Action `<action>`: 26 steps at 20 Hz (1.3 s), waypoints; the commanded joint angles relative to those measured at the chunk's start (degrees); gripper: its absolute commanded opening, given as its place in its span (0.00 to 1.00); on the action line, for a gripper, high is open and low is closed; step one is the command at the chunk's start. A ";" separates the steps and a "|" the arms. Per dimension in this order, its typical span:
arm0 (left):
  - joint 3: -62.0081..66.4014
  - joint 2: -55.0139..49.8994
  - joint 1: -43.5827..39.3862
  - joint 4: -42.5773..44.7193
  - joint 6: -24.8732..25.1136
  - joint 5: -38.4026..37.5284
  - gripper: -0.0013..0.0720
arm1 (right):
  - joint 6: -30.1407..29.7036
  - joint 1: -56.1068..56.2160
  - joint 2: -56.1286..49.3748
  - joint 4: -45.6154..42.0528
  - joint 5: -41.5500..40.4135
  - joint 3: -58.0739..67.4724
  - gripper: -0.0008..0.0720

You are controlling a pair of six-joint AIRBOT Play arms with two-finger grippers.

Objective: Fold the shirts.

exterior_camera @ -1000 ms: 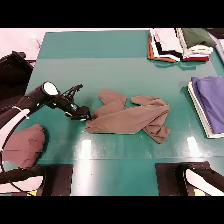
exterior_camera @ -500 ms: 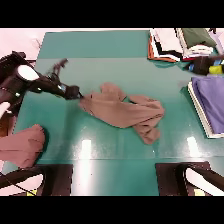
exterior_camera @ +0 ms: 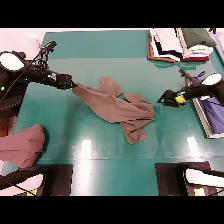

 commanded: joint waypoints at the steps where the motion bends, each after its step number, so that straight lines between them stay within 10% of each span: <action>1: 0.28 0.07 0.07 0.37 -0.09 -0.72 0.05 | -0.35 5.77 -6.43 2.36 -6.10 -1.20 0.66; 3: 0.28 0.09 0.07 0.35 -0.09 -0.87 0.05 | -0.55 7.67 -8.04 2.36 -7.39 -1.14 0.56; 5: 0.28 0.09 0.07 0.31 -0.13 -0.87 0.05 | -4.07 8.92 -7.78 2.34 -8.15 0.31 0.08; 6: 0.33 0.31 0.07 0.20 -0.13 -0.72 0.05 | -5.11 8.96 -6.84 2.29 -8.20 1.73 0.03; 18: 43.36 19.76 0.07 3.37 -1.31 1.11 0.04 | -5.05 -1.77 31.39 -1.77 -0.33 35.21 0.03; 26: 42.62 21.64 0.07 3.58 -2.89 5.20 0.04 | -2.78 -9.51 32.85 -1.44 4.68 50.18 0.03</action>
